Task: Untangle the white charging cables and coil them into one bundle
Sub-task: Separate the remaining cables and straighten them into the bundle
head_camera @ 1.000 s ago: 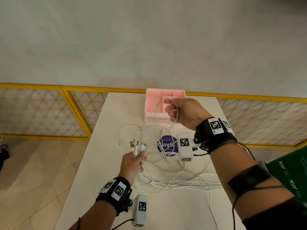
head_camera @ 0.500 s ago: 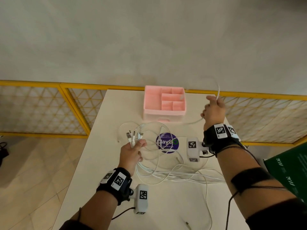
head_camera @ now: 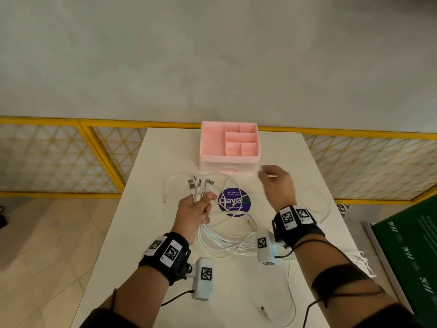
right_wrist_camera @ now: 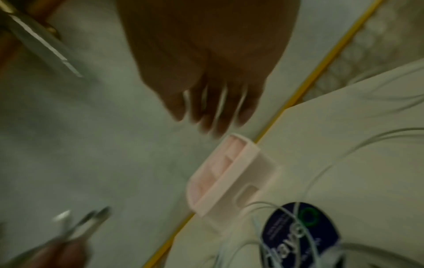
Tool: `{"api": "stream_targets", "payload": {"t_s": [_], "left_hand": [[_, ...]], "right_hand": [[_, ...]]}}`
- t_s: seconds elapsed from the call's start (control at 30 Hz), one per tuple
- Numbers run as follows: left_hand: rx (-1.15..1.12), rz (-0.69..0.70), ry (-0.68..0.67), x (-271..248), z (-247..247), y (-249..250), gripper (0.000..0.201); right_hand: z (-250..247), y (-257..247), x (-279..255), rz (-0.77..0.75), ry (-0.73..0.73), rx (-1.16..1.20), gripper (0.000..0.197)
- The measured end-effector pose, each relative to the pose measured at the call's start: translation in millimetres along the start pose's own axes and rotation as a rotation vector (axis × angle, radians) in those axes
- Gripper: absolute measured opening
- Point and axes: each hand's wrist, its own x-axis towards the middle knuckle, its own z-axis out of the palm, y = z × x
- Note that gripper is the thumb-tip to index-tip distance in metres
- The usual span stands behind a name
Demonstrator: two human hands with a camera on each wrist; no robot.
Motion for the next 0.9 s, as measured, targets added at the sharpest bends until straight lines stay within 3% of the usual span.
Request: {"api": "stream_targets", "payload": {"t_s": [0.1,0.2,0.27,0.47,0.63,0.73,0.83,0.9], "left_hand": [[0.041,-0.015,-0.010,-2,4,3,0.039],[0.047,-0.022,-0.031,-4,4,5,0.023],[0.058,-0.012,-0.052,-7,1,6,0.017],[0.109,0.028,-0.134,-9,-9,7,0.027],[0.119,-0.005,-0.139,-13,-6,5,0.023],[0.149,0.000,-0.140,-13,-3,5,0.034],[0.175,-0.009,-0.154,-13,-4,2,0.035],[0.183,-0.009,-0.164,-13,-5,0,0.035]], "right_hand": [[22,-41,-23,-0.147,-0.405,0.128,0.014],[41,-60,-35,-0.271,-0.537,0.034,0.014],[47,-63,-39,-0.281,-0.541,0.049,0.010],[54,-60,-43,-0.182,-0.500,0.208,0.003],[64,-47,-52,-0.413,-0.423,-0.055,0.021],[64,-46,-55,-0.437,-0.501,-0.045,0.029],[60,-49,-54,-0.442,-0.549,-0.104,0.016],[58,-52,-50,-0.442,-0.586,-0.210,0.021]]}}
